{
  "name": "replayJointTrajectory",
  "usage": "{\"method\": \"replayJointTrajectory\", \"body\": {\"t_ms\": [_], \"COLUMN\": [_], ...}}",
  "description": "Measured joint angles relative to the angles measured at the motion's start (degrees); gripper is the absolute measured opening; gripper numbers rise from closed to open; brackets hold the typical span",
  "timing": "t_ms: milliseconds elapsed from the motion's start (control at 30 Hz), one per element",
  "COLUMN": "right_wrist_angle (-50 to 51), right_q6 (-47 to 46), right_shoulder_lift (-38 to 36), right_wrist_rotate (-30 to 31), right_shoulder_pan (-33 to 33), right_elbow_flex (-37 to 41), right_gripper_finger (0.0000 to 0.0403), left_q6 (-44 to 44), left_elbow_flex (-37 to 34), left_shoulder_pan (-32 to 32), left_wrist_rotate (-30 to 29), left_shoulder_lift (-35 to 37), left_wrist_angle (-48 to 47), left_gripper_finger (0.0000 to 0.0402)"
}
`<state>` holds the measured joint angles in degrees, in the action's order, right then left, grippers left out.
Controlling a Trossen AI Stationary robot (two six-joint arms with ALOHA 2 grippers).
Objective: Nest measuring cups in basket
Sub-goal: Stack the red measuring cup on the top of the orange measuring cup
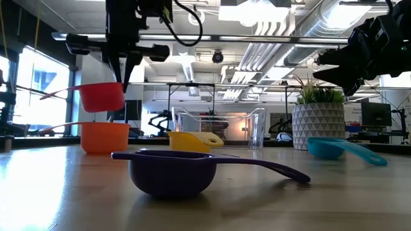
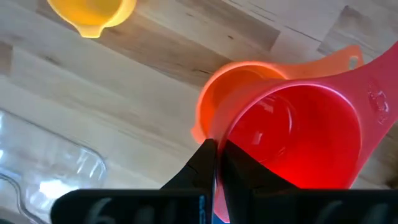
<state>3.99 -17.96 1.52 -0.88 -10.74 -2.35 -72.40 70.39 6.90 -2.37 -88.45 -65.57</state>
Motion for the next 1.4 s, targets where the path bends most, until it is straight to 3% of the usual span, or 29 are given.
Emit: {"method": "replayJointTrajectory", "body": {"t_ms": [933,1400], "right_wrist_angle": [0.0,0.01], "right_q6": [0.0,0.0], "right_shoulder_lift": [0.01,0.0], "right_wrist_rotate": [0.01,0.02], "right_shoulder_pan": [0.02,0.01], "right_elbow_flex": [-0.01,0.0], "right_gripper_finger": [0.0222,0.0222], "left_q6": [1.85,3.3], "left_elbow_flex": [-0.02,-0.02], "left_shoulder_pan": [-0.25,-1.09], "left_wrist_rotate": [-2.27,-3.48], "left_shoulder_lift": [-9.42,-9.52], "left_wrist_angle": [2.59,2.53], "left_gripper_finger": [0.0005,0.0013]}}
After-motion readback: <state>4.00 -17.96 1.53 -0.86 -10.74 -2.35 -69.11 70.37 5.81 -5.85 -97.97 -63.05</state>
